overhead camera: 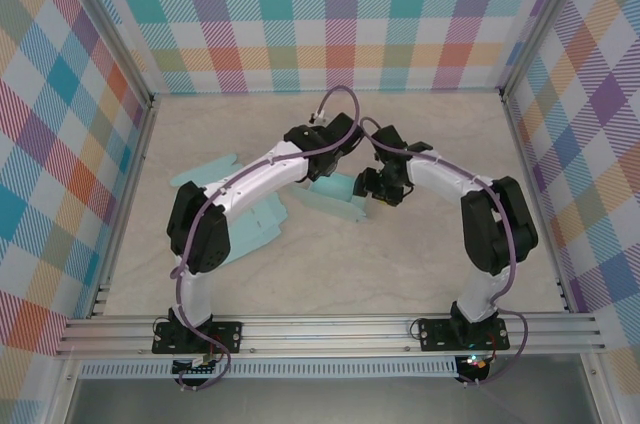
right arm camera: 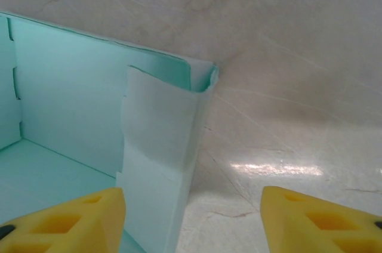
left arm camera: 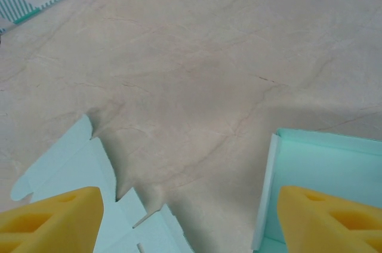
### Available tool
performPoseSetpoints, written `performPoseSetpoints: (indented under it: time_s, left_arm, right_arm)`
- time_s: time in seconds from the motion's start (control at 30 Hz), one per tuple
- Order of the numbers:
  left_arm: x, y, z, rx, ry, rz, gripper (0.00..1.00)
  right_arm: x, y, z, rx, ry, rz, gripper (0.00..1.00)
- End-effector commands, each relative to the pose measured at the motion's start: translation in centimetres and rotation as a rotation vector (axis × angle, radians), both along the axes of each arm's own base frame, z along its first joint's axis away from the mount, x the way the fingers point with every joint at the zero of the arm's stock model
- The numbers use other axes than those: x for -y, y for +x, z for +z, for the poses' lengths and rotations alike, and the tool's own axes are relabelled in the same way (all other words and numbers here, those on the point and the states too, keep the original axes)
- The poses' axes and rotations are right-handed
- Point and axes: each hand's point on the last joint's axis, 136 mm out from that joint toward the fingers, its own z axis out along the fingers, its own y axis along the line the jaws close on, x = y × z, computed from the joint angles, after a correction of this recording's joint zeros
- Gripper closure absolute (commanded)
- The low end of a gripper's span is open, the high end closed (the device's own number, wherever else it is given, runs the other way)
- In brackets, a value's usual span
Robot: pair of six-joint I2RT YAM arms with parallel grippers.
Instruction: Fold the paper box
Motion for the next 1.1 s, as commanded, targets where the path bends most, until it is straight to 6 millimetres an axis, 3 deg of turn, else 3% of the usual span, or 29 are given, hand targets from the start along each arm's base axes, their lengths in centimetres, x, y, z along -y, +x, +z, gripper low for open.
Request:
performPoseSetpoints:
  time_s: [0.0,0.27,0.53,0.77,1.07]
  left_arm:
    - [-1.6,0.0,1.4,0.052,0.008,0.044,0.23]
    - [-3.9,-0.5,3.5,0.12,-0.002,0.087,0.23]
    - [-6.6,-1.4,5.1,0.164,-0.009,0.129,0.22]
    - [-7.0,-1.7,5.0,0.166,-0.001,0.128,0.22]
    - [-7.4,-1.5,4.9,0.178,0.052,0.125,0.22]
  right_arm:
    - [-0.1,0.3,-1.1,-0.025,-0.031,0.001,0.44]
    - [0.6,0.1,-3.6,-0.076,-0.132,0.012,0.55]
    - [3.3,-0.9,-5.1,-0.136,-0.304,0.016,0.79]
    - [6.4,-2.2,-6.2,-0.203,-0.501,0.01,0.99]
    - [8.0,-3.2,-8.1,-0.294,-0.758,0.052,1.0]
